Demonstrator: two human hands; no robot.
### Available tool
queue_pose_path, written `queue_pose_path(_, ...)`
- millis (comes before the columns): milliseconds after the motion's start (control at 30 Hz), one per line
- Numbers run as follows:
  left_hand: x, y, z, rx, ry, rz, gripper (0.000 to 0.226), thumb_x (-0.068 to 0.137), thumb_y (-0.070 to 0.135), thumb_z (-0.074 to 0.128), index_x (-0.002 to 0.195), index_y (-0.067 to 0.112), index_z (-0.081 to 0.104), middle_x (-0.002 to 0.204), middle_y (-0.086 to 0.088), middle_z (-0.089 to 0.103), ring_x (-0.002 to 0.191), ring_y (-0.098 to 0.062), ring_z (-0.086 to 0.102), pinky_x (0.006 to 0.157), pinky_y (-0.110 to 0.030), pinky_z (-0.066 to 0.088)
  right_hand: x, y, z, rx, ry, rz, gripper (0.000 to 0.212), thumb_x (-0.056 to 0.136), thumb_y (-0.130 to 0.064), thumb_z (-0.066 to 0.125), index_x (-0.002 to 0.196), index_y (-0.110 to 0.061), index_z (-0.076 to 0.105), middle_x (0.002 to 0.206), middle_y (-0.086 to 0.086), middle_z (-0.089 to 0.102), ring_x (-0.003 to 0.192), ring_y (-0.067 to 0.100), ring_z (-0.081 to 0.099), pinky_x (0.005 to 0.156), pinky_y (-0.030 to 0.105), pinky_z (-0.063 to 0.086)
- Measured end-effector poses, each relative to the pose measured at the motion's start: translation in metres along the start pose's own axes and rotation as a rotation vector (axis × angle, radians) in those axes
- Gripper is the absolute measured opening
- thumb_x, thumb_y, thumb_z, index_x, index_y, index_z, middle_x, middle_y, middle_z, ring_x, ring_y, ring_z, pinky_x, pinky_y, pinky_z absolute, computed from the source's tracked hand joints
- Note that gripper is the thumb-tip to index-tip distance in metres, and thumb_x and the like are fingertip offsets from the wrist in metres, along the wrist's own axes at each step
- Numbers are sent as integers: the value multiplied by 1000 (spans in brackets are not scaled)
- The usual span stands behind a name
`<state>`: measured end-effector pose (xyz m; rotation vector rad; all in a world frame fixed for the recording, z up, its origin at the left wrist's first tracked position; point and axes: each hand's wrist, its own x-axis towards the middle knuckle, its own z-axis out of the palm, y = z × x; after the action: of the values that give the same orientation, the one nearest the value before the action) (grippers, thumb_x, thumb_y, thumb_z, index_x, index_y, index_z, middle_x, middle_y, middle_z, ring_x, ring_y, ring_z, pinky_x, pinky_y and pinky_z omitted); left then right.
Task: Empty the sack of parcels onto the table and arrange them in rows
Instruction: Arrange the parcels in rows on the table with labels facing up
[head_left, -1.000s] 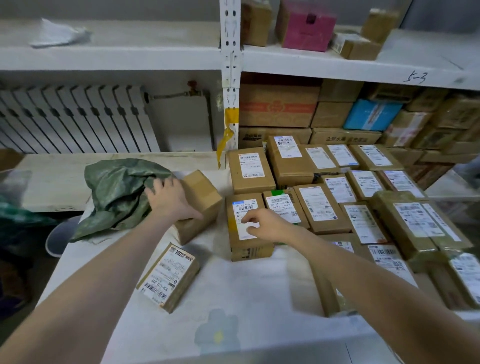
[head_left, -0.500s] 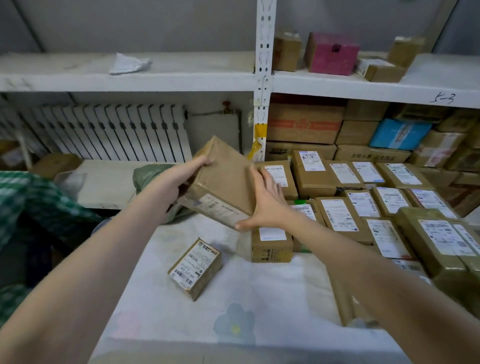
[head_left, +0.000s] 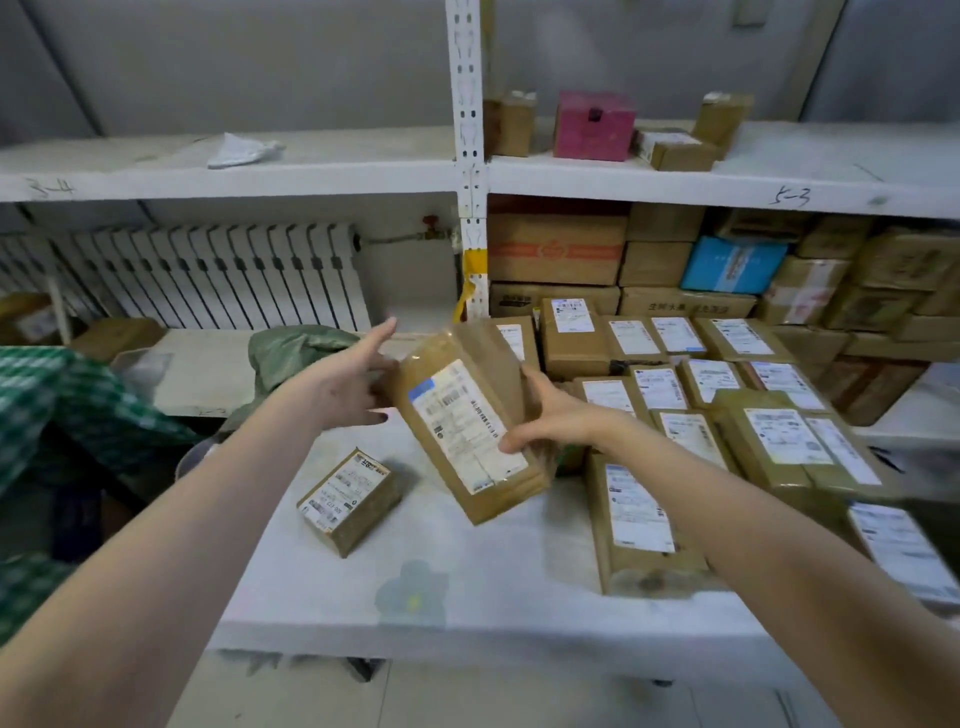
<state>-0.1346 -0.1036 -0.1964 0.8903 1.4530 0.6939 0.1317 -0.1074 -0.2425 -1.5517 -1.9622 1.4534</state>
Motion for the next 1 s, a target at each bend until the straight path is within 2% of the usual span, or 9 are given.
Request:
queue_pose_path(67, -3, -16, 15, -95, -82, 17, 64, 85, 70, 44, 115, 15, 56, 119, -10, 63, 115, -26, 57, 109, -50, 33, -19, 22, -3, 280, -59, 91, 99, 66, -36, 81, 147, -26, 24, 140, 3, 48, 121, 21, 49, 104, 41, 39)
queue_pose_path(167, -5, -51, 50, 59, -217, -72, 59, 79, 62, 61, 117, 18, 56, 113, -11, 69, 107, -29, 65, 104, -51, 39, -38, 59, 1, 482, -129, 268, 84, 56, -45, 83, 131, -21, 52, 125, 9, 63, 114, 28, 58, 101, 47, 44)
queue_pose_path(267, -2, -86, 87, 190, -323, -149, 28, 93, 43, 57, 109, 20, 60, 95, -4, 72, 89, -23, 68, 102, -48, 39, -53, 84, 12, 556, -194, 444, 77, 56, -52, 81, 124, -23, 56, 123, 13, 62, 112, 35, 56, 91, 52, 45)
queue_pose_path(400, 10, -116, 110, 176, -292, -217, 30, 95, 36, 56, 119, 18, 56, 117, -9, 65, 105, -29, 63, 102, -51, 43, -66, 101, 23, 710, -181, 563, 73, 58, -49, 84, 117, -22, 52, 117, 16, 58, 103, 38, 55, 69, 50, 48)
queue_pose_path(500, 17, -128, 122, 146, -293, -235, 27, 96, 33, 55, 120, 21, 57, 121, -4, 65, 108, -29, 62, 99, -47, 45, -60, 107, 30, 710, -99, 531, 69, 64, -46, 84, 120, -20, 52, 123, 13, 61, 115, 35, 55, 93, 55, 46)
queue_pose_path(667, 30, -139, 143, 124, -277, -216, 27, 101, 21, 46, 126, 25, 56, 123, 1, 63, 98, -23, 63, 97, -44, 43, -54, 100, 34, 434, 107, 293, 41, 84, -26, 73, 120, -28, 54, 131, -2, 61, 122, 19, 55, 106, 40, 41)
queue_pose_path(767, 36, -140, 149, 93, -237, -193, 26, 102, 22, 43, 124, 28, 56, 122, 3, 60, 96, -21, 62, 101, -45, 41, -49, 105, 33, 275, 190, 172, 56, 82, -10, 73, 129, -22, 45, 133, -1, 57, 121, 13, 52, 99, 29, 42)
queue_pose_path(900, 44, -143, 162, 219, -144, -150, 34, 101, 21, 42, 132, 30, 53, 123, 5, 59, 99, -20, 63, 97, -42, 42, -34, 113, 46, -103, 313, 159, 88, 73, -14, 78, 145, -23, 28, 144, 5, 33, 137, 24, 26, 112, 40, 30)
queue_pose_path(1000, 46, -144, 172, 286, -87, -121, 35, 101, 19, 39, 130, 31, 54, 119, 4, 60, 103, -21, 63, 90, -36, 42, -29, 111, 50, -327, 286, 203, 78, 81, -18, 69, 148, -27, 29, 149, 9, 18, 138, 33, 21, 113, 43, 29)
